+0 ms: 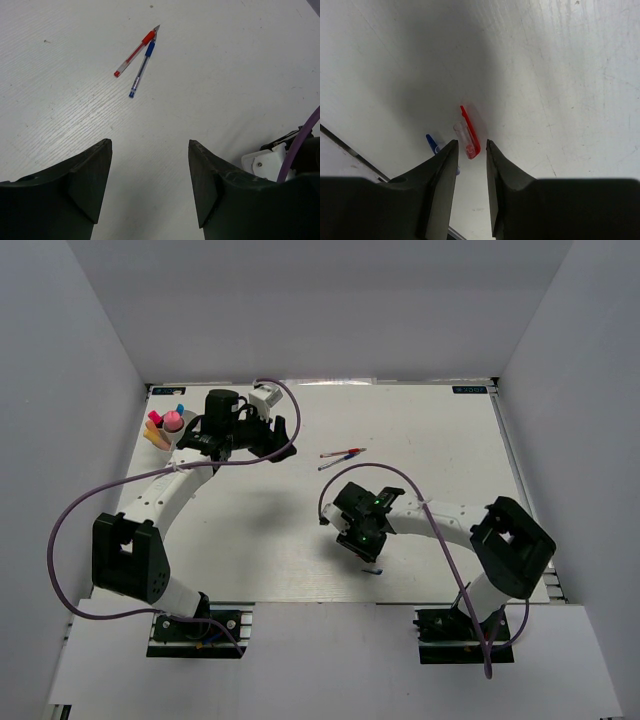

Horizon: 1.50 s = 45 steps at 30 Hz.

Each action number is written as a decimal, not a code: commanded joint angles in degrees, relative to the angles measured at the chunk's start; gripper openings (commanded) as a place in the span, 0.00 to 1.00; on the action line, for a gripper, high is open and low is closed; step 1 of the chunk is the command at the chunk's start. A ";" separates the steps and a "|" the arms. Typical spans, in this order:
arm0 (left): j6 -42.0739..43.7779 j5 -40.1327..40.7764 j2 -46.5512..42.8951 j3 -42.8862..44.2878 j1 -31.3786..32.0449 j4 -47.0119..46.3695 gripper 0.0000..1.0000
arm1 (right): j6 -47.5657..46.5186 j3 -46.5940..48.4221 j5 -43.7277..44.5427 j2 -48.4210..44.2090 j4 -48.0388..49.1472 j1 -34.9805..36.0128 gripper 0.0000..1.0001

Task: Sort the stationery into containers
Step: Grab a piece of stationery with the right arm

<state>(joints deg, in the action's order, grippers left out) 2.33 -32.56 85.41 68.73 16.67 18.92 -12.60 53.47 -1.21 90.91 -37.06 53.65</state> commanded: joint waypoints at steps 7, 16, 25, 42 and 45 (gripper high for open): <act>-3.82 0.04 -1.29 -0.35 -0.14 -1.60 0.72 | -2.69 -0.82 -0.81 0.23 2.52 -0.04 0.34; -11.38 -4.71 -2.17 -3.51 -2.95 -7.13 0.74 | -3.13 -3.46 -1.86 -0.47 3.04 -0.12 0.35; -13.39 -7.43 -2.78 -5.44 -4.71 -9.15 0.74 | -3.39 -5.75 -0.99 -0.91 4.71 -0.21 0.21; -39.32 -23.70 -8.32 -23.29 -9.28 -32.63 0.49 | -13.06 12.52 -13.02 -14.37 0.94 -6.19 0.00; -47.39 -25.00 -9.11 -25.04 -8.14 -36.56 0.50 | -12.98 19.54 -15.74 -10.78 -1.34 -6.45 0.00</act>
<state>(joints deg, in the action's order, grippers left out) -36.62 -54.00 79.90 44.86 7.66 -11.49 -23.99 67.42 -12.14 77.54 -36.29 47.31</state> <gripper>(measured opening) 0.495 0.105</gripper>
